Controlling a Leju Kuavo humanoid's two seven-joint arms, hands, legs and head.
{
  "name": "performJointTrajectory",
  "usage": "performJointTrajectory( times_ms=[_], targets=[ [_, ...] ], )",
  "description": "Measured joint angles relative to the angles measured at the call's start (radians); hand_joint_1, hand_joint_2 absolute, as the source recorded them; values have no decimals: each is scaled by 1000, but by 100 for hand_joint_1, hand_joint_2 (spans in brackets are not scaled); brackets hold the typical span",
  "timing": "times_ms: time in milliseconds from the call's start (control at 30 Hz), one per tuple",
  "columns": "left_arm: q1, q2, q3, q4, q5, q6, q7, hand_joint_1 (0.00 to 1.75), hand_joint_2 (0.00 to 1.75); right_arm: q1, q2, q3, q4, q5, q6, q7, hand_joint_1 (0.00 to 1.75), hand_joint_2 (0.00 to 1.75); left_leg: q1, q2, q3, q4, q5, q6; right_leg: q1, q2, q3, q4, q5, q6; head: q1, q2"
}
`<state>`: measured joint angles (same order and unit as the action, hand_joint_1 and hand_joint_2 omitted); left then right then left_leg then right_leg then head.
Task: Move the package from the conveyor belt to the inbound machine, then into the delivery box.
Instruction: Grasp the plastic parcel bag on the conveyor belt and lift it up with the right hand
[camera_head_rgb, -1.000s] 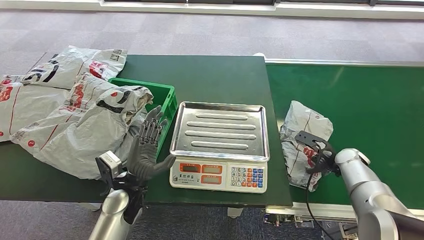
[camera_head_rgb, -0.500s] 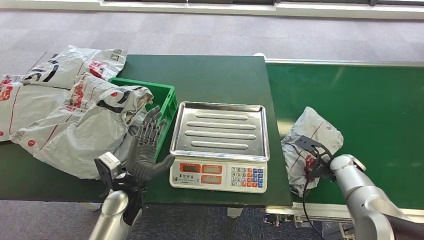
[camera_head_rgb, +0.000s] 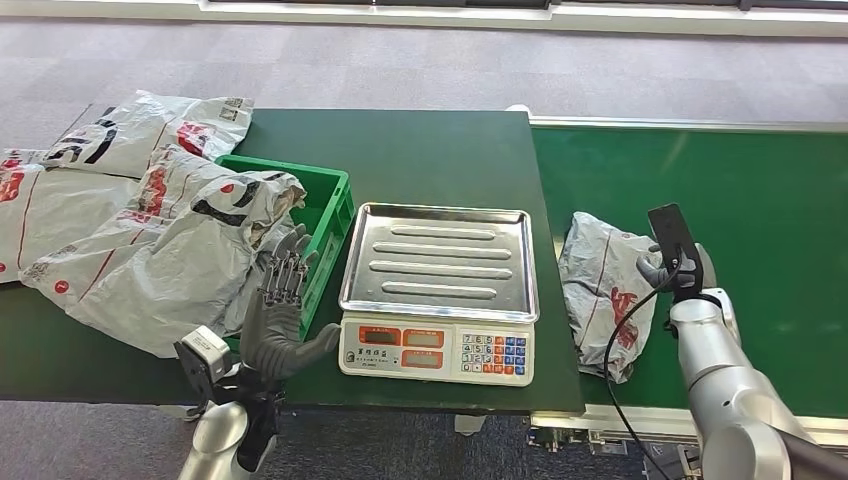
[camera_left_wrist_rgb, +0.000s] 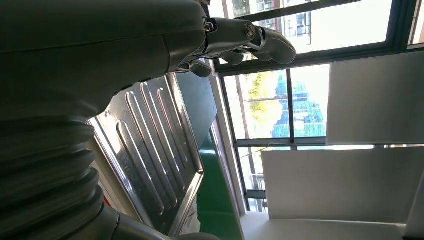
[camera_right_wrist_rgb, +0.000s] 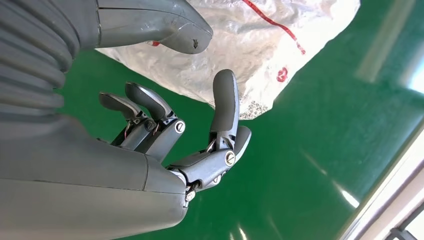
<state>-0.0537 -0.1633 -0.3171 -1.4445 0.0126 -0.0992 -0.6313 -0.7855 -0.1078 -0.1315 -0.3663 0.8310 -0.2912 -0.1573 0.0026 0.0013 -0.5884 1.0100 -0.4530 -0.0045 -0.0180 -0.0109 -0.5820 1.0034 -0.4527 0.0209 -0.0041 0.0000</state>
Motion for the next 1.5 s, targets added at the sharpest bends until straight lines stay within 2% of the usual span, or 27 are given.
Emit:
performJointTrajectory(
  times_ms=[300, 467, 600, 667, 733, 800, 867, 967, 1133, 1500],
  targets=[
    [2, 1, 1, -6, 0, 0, 0, 0, 175, 0, 11, -27, -14, -3, -2, -8, 175, 175, 0, 0, 0, 0, 0, 0, 0, 0, 0, 0, 0, 0, 0, 0],
    [2, 1, 1, -7, -4, 5, 0, 0, 175, 1, 18, -35, -32, -61, -46, -96, 175, 175, 0, 0, 0, 0, 0, 0, 0, 0, 0, 0, 0, 0, 0, 0],
    [2, 1, 5, -8, -12, 13, 0, 0, 175, 19, 34, -42, -127, -196, -98, -226, 0, 175, 0, 0, 0, 0, 0, 0, 0, 0, -1, 0, 0, 0, 0, 0],
    [3, 2, 7, -9, -17, 15, -1, 0, 175, 37, 36, -32, -200, -215, -83, -188, 0, 175, 0, 0, 0, 0, 0, 0, 0, 0, -1, 0, 0, 0, 0, 0],
    [5, 2, 7, -10, -22, 12, -4, 0, 175, 45, 26, -3, -238, -168, -41, -57, 0, 175, 0, 0, -1, 0, 0, 0, 0, 0, -1, 0, 0, 0, 0, 0],
    [6, 4, 7, -10, -24, 6, -7, 0, 175, 43, 8, 28, -231, -115, 0, 47, 0, 175, 0, 0, -1, 0, 0, 0, 0, 1, -2, 0, 0, 0, 0, 0],
    [6, 4, 7, -9, -25, -2, -9, 0, 175, 36, -9, 51, -197, -74, 41, 91, 0, 175, 0, 0, -1, 0, 0, 0, 0, 1, -2, 0, 0, 0, 0, 0],
    [4, 4, 7, -8, -26, -11, -9, 0, 175, 32, -22, 82, -128, -32, 94, 115, 0, 175, 0, 0, -1, 0, 0, 0, 0, 0, -2, 0, 0, 0, 0, 0],
    [2, 4, 7, -6, -26, -13, -9, 0, 175, 38, -23, 116, -50, 2, 118, 134, 0, 175, 0, 0, -1, 0, 0, 0, 0, 1, -2, 0, 0, 0, 0, 0],
    [-4, 5, 7, 3, -24, -24, -11, 0, 175, 49, -22, 164, 10, 41, 181, 146, 0, 175, 0, 0, -2, 0, 0, 0, 0, 1, -3, 0, 0, 0, 0, 0]
  ],
)
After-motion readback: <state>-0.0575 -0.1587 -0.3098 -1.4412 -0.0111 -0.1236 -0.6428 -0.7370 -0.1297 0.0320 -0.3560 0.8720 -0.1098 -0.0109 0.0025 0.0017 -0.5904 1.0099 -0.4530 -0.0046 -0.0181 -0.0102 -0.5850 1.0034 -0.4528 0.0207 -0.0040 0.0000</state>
